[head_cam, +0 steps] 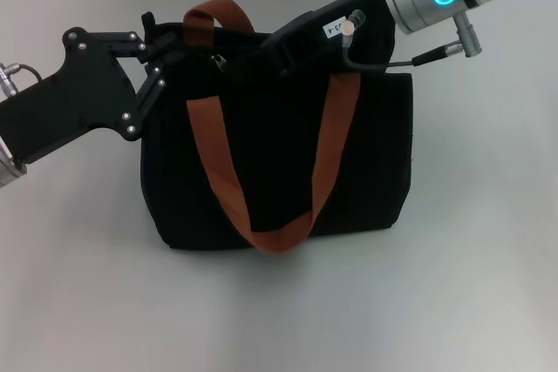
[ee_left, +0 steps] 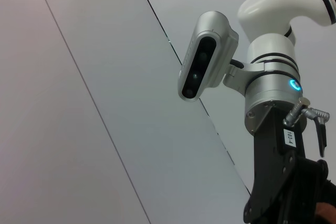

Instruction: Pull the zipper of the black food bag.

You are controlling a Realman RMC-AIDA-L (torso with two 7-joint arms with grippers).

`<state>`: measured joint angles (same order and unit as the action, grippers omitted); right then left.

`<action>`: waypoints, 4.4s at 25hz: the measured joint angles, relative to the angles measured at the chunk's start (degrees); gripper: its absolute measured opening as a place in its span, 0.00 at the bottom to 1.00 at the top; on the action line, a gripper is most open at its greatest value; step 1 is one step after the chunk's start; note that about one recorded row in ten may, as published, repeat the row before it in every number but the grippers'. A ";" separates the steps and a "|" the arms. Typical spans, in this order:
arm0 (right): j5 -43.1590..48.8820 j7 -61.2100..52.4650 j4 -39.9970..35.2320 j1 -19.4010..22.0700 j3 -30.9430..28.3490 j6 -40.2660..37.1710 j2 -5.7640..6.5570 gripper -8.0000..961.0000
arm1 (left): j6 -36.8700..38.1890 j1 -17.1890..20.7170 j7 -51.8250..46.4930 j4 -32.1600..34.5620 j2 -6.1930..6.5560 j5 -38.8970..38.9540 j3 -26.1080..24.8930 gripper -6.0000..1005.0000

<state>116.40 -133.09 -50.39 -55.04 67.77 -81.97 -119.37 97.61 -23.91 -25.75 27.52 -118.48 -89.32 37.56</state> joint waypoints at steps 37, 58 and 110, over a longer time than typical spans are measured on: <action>5.58 -8.71 -12.50 7.85 2.48 1.32 -0.09 0.01 | -1.35 -0.24 0.00 0.00 0.01 0.13 -0.65 0.07; 7.00 -10.72 -18.68 12.42 1.85 0.13 0.02 0.02 | -2.95 -0.62 0.00 -0.01 0.01 0.23 -0.82 0.07; 3.07 -10.09 -9.59 5.89 0.20 0.49 0.57 0.29 | -2.34 -0.92 0.00 -0.01 -0.09 1.42 -0.82 0.07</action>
<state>119.47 -143.19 -59.99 -49.15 67.97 -81.48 -118.81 95.26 -24.82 -25.75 27.51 -118.57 -87.90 36.74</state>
